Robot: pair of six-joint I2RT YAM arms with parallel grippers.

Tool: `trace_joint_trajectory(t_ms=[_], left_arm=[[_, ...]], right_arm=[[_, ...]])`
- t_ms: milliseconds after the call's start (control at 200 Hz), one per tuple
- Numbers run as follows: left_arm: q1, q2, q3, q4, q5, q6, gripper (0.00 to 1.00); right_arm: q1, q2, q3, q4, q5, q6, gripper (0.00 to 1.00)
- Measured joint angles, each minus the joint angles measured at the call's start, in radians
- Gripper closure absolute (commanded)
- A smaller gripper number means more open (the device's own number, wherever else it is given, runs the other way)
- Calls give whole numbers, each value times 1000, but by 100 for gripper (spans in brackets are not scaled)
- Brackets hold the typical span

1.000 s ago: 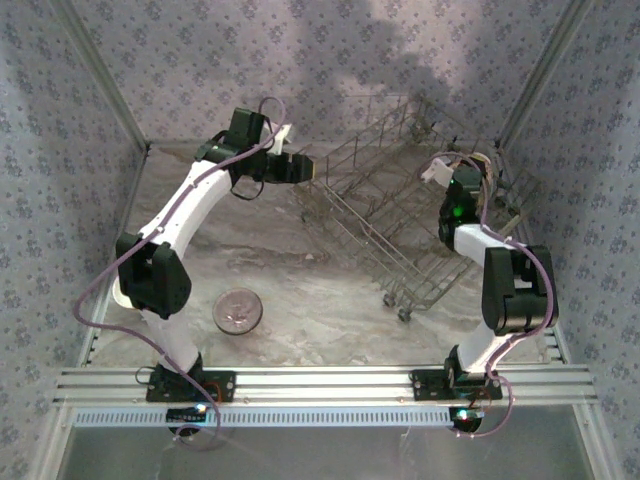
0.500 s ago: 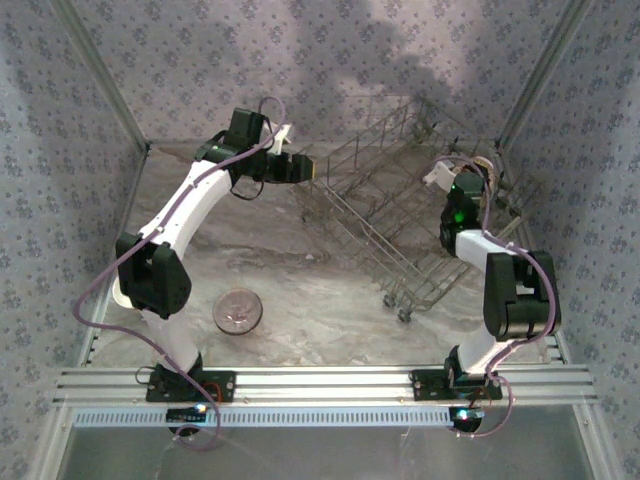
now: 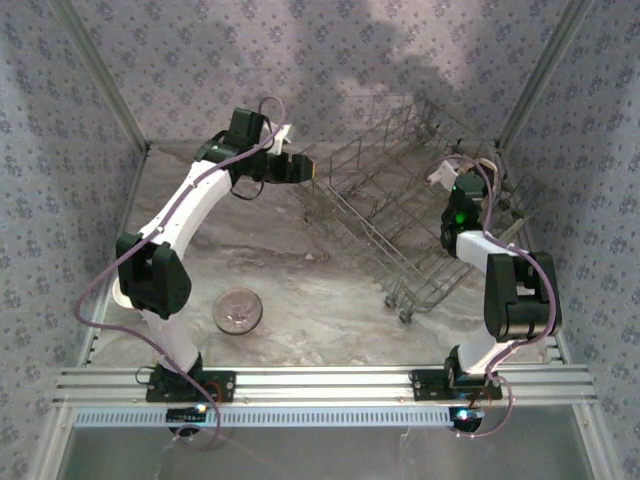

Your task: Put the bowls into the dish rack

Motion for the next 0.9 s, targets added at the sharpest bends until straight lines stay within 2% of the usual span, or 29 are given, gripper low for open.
trace_joint_trajectory(t_ms=[490,620,900], left_arm=[[0,1,0,0,0,0,34],[0,5,0,0,0,0,34],[0,10,0,0,0,0,34]], right_arm=[[-8,23,-3,-60,39,17,60],[-8,27,-3,-64,40,29,52],[-10,38,-3,-66,44,50,46]])
